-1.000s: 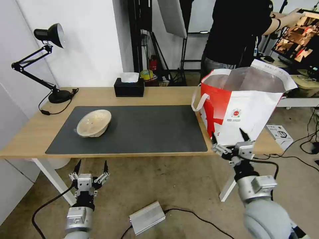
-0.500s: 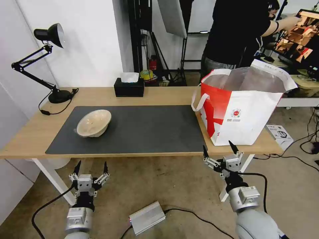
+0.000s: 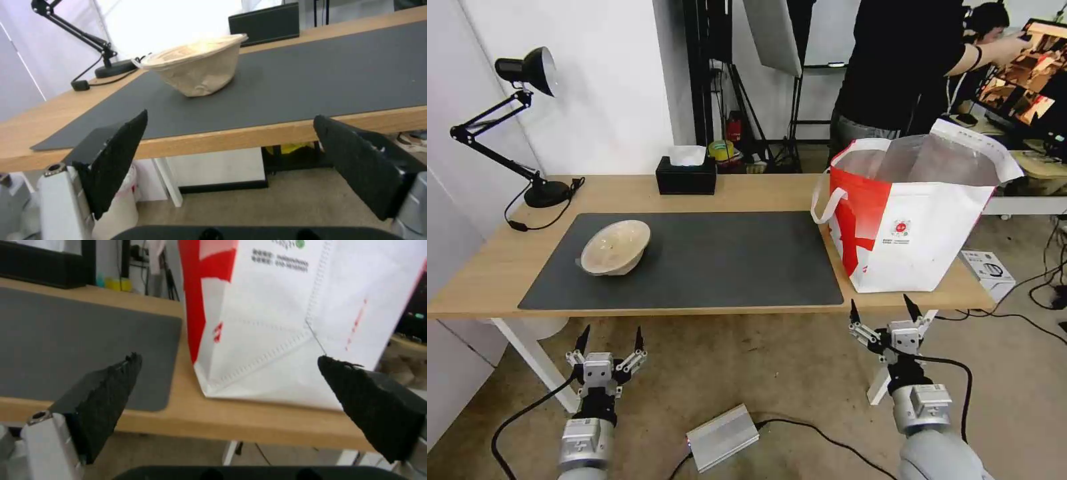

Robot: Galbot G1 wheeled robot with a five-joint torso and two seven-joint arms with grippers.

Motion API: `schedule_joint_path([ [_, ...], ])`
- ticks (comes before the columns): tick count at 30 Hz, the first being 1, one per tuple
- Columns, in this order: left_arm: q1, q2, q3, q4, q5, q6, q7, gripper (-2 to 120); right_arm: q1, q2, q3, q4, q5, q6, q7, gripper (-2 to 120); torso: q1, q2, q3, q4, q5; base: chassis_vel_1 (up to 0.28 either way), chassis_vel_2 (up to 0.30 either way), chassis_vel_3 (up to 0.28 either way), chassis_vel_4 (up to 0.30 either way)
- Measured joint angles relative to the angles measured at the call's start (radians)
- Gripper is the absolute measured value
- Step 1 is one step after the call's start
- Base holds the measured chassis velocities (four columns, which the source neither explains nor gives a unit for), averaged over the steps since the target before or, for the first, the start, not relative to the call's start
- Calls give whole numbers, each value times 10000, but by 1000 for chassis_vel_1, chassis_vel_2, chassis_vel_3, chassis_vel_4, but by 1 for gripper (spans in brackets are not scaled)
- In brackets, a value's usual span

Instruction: Pick up the trash from the table and place it into the takeout bag.

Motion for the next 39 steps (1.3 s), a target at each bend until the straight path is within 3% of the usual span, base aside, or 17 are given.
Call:
schedule_joint_path([
  [15, -9, 31, -23, -3, 4, 9, -7, 100, -84, 33, -152, -425, 101, 274, 490, 100, 0, -1, 0, 1, 0, 0, 0, 0, 0],
  [39, -70, 98, -83, -234, 8, 40, -11, 100, -12, -68, -236, -575, 30, 314, 430, 100, 0, -1, 0, 1, -1, 0, 0, 0, 0],
])
